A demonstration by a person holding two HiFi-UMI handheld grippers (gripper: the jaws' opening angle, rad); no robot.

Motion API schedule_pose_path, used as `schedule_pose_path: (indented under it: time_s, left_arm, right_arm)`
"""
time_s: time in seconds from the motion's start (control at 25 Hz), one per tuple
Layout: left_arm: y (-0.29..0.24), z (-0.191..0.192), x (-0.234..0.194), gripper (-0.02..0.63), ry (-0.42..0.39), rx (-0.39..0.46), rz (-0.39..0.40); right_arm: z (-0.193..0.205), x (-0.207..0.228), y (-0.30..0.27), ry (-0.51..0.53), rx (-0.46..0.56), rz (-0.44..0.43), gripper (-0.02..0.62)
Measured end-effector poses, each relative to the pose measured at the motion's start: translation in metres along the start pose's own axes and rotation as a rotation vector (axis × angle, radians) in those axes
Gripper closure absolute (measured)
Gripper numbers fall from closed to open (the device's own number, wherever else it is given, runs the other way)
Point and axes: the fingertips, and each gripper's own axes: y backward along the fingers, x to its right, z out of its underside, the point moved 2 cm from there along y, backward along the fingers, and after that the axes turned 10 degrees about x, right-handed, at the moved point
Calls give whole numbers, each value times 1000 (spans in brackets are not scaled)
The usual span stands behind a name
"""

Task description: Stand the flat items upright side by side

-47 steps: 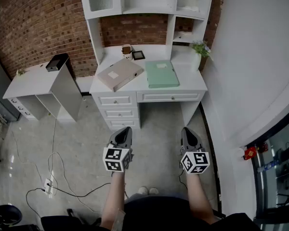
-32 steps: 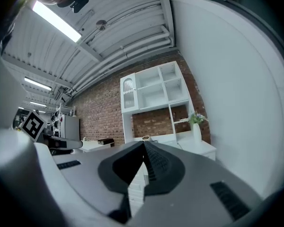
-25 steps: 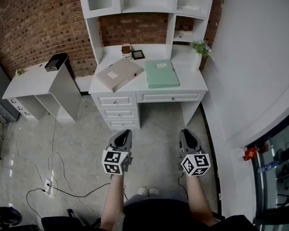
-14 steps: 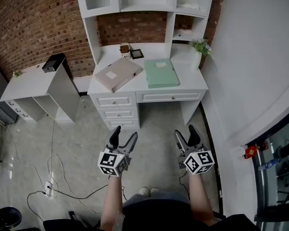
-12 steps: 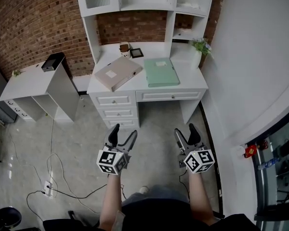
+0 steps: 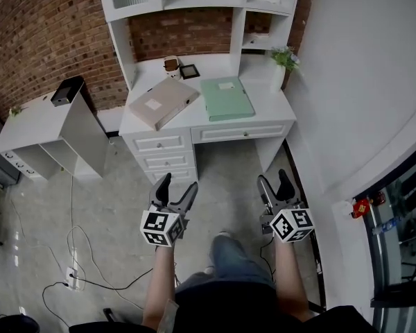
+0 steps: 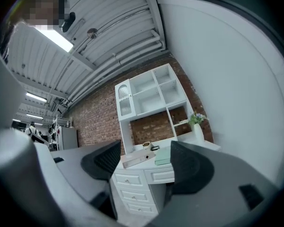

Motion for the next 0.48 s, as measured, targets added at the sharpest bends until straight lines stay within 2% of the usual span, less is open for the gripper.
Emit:
schedule_pose_path:
  time_s: [0.2, 0.48]
  left_arm:
    - [-30, 12, -6, 282, 2, -18, 21]
    - [-81, 27, -34, 282, -5, -40, 6]
  right_arm:
    - [4, 23, -16, 2, 3, 35, 287]
    - [27, 60, -67, -24, -10, 51, 288]
